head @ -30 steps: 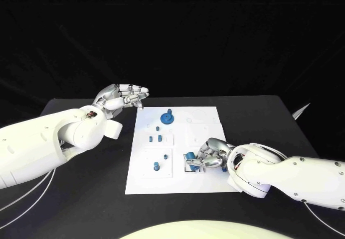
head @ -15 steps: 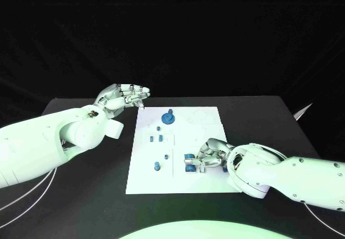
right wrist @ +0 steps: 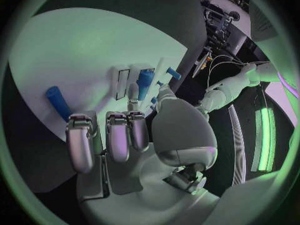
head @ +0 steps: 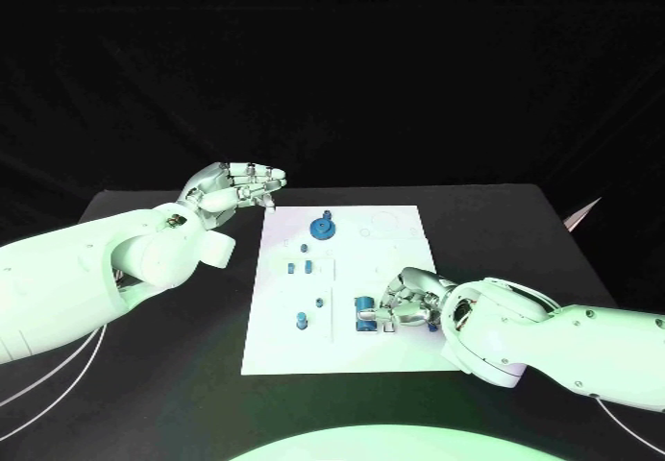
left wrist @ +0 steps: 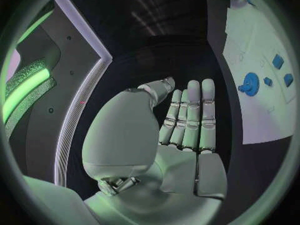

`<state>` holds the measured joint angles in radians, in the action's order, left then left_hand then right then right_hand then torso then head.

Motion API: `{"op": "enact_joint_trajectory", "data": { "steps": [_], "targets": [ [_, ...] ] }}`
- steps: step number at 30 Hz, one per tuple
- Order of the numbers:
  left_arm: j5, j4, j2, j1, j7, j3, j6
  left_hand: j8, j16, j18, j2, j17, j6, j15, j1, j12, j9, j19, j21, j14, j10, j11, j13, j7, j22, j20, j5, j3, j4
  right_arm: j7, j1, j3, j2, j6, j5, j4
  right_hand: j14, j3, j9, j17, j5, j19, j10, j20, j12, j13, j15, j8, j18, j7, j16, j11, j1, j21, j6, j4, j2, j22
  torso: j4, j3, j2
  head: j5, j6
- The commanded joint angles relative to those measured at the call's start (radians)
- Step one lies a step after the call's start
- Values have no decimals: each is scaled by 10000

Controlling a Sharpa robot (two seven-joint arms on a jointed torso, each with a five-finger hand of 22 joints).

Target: Assemble the parts on the task board

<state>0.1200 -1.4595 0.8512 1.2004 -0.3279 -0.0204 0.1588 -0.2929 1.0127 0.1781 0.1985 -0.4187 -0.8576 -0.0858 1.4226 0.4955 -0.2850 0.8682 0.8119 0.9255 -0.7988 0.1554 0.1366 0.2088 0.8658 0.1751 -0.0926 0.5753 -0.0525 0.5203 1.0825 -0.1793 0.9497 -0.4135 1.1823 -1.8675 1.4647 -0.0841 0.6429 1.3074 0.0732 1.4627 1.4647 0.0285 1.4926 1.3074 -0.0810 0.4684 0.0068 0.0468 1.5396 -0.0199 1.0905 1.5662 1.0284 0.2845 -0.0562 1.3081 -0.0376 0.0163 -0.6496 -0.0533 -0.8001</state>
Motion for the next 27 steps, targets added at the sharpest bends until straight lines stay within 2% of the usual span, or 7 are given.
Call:
{"op": "enact_joint_trajectory", "data": {
  "steps": [1,8,13,17,20,23,27],
  "targets": [
    [-58,-22,5,6,-43,6,-117,-61,-62,52,-61,11,30,23,-13,45,-12,-60,-41,-74,94,10,-14,-13,10,16,-28,-2,-35,-425,-11,0,204,-3,75,-220,880,21,-22,1669,102,1081,710,-59,30,2177,-53,27,-68,3,36,-46,693,46,-114,-67,56,2627,4,5,1,-7,2],
    [-58,-29,16,6,-70,5,-98,-61,-62,52,-61,11,30,23,-13,45,-12,-60,-41,-74,94,10,-14,-13,10,16,-28,-2,-35,-968,70,3,901,-673,-214,-566,870,271,-201,1620,281,1081,673,3,-46,2147,36,-281,-68,143,16,67,1547,46,-408,-68,-46,2627,3,9,3,-45,13],
    [-62,-51,34,6,-101,4,-73,-65,-59,52,-68,11,36,21,-14,56,-11,-60,-45,-76,99,12,-15,-13,9,17,-30,5,-37,-1308,324,3,1521,-845,-338,-743,872,320,-255,1633,353,1081,667,29,-54,2147,63,-369,-68,178,19,97,1798,46,-442,-93,-123,2627,-10,15,4,-229,7],
    [-65,-86,51,5,-116,3,-60,-65,-59,52,-68,11,36,21,-14,56,-11,-60,-45,-76,99,12,-15,-13,9,17,-30,5,-37,-1403,481,1,2027,-717,-259,-795,877,339,-291,1656,387,1081,659,46,-70,2140,81,-431,-68,201,25,117,1921,46,-466,-94,-180,2627,4,24,2,-340,12],
    [-67,-114,57,5,-121,3,-62,-68,-58,52,-65,10,35,20,-18,62,-12,-60,-46,-76,97,11,-15,-14,9,18,-27,4,-38,-1323,534,-5,2323,-397,6,-720,876,356,-317,1657,362,1081,637,58,-114,2116,93,-475,-68,218,25,133,2023,46,-474,-100,-222,2627,12,23,0,-403,23],
    [-67,-134,57,5,-124,3,-65,-68,-58,52,-65,10,35,20,-18,62,-12,-60,-46,-76,97,11,-15,-14,9,18,-27,4,-38,-1205,534,-17,2489,-97,318,-620,877,359,-338,1666,335,1081,619,69,-148,2099,106,-514,-68,235,27,146,2085,46,-490,-97,-265,2627,1,12,-5,-464,14],
    [-67,-144,53,5,-124,3,-75,-68,-58,52,-65,10,35,20,-18,62,-12,-60,-46,-76,97,11,-15,-14,9,18,-27,4,-38,-936,415,-37,2596,288,720,-489,875,387,-368,1655,373,1081,601,82,-184,2080,121,-566,-68,253,23,162,2192,46,-505,-102,-297,2627,3,7,-8,-450,-3]
  ]
}}
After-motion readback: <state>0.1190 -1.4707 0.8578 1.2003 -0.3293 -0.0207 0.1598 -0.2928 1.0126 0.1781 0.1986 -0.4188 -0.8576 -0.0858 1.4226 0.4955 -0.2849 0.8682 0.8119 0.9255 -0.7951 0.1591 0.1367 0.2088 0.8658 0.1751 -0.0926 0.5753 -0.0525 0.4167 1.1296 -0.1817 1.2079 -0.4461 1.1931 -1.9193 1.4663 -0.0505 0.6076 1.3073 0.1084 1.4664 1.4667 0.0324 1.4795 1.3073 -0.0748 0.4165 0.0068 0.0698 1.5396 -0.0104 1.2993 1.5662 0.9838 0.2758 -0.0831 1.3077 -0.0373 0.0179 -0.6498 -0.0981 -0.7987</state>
